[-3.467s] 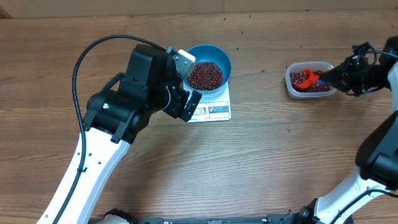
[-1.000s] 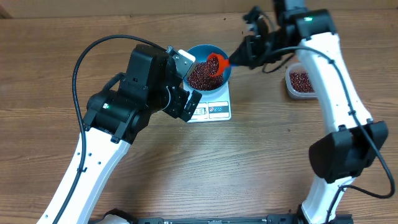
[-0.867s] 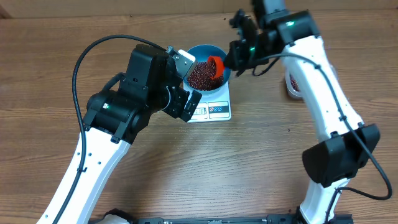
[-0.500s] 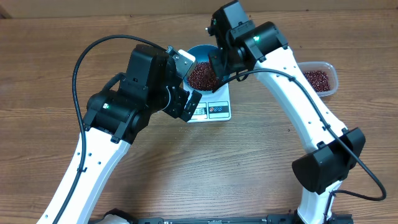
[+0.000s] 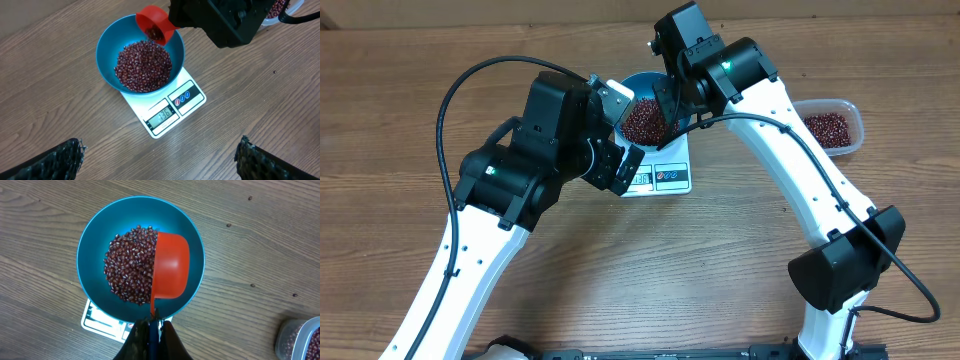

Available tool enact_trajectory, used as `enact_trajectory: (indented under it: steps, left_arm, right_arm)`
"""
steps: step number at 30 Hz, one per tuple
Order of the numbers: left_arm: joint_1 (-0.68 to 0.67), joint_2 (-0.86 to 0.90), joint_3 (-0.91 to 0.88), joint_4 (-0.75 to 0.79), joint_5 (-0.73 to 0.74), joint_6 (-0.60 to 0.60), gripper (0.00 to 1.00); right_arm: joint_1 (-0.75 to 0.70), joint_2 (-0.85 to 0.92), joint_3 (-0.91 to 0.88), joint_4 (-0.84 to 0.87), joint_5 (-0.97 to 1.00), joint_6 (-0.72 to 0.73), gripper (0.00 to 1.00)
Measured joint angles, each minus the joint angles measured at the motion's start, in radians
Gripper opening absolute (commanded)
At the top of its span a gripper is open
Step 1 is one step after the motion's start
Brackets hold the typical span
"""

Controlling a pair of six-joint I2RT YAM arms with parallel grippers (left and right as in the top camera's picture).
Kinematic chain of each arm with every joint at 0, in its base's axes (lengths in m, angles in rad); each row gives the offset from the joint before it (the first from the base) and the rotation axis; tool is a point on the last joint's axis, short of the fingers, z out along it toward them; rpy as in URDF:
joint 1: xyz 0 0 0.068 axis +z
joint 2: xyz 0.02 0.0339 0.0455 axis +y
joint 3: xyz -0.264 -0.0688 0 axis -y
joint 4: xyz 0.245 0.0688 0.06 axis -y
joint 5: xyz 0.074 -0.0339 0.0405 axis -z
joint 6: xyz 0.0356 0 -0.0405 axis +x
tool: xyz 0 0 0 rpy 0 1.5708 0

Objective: Scoop item into bowl and weigh 150g on scale
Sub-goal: 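Hold the scoop tipped over the bowl to empty remaining beans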

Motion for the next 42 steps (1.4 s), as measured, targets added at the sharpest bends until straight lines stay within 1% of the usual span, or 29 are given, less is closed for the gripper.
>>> enact_trajectory:
  steps: [12, 26, 37, 42]
  left_arm:
    - [0.0, 0.0, 0.0, 0.0, 0.0, 0.0, 0.99]
    - [0.0, 0.0, 0.0, 0.0, 0.0, 0.0, 1.0]
    - [0.0, 0.0, 0.0, 0.0, 0.0, 0.0, 1.0]
    - [0.0, 0.0, 0.0, 0.0, 0.0, 0.0, 0.99]
  right_arm:
    - [0.011, 0.0, 0.0, 0.0, -0.01, 0.0, 0.04]
    - [0.029, 0.0, 0.0, 0.01, 0.064, -0.003, 0.04]
    - [0.029, 0.0, 0.0, 0.011, 0.048, -0.004, 0.04]
    - [0.029, 0.0, 0.0, 0.026, 0.006, -0.003, 0.04]
